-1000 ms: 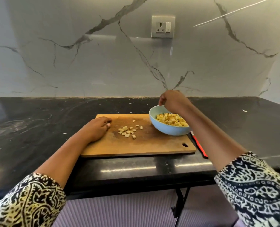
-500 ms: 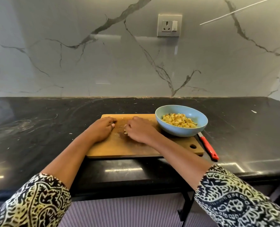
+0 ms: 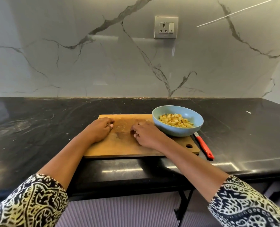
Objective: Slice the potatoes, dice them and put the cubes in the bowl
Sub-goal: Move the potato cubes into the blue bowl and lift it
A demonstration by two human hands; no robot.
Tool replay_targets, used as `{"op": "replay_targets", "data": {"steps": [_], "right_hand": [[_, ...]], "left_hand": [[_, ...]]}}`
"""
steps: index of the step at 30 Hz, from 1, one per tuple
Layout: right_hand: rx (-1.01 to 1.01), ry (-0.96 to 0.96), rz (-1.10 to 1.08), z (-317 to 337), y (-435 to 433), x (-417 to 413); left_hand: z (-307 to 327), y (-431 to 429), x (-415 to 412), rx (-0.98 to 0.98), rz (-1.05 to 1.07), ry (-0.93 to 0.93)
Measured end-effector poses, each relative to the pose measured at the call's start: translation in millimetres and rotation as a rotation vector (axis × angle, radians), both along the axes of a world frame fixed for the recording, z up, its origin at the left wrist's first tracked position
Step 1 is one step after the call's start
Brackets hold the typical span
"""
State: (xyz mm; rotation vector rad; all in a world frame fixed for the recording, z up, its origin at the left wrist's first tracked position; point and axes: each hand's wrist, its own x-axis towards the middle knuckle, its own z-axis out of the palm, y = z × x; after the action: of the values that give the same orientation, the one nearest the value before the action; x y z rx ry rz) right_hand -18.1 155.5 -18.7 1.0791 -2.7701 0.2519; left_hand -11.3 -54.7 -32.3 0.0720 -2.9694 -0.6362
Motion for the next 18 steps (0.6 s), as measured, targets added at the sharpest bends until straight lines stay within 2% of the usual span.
{"op": "replay_targets", "data": {"steps": [10,13,15,17,18], "right_hand": [[-0.055,0.097,-0.106,20,-30,-2],[-0.127,-0.068,-0.201,36,-26,-14],[-0.175,-0.283,-0.215,53,-13,-20],[-0.343,-0.553,-0.182,73,6,-18],[-0.418,-0.618,-0.173,83,17,-16]], "left_hand": [[2,3,1,-0.031,0.004,-0.008],[4,5,1,-0.029,-0.001,-0.009],[4,5,2,-0.013,-0.006,-0.013],[5,6,3,-0.005,-0.006,-0.015],[5,6,4,-0.001,-0.005,-0.015]]}}
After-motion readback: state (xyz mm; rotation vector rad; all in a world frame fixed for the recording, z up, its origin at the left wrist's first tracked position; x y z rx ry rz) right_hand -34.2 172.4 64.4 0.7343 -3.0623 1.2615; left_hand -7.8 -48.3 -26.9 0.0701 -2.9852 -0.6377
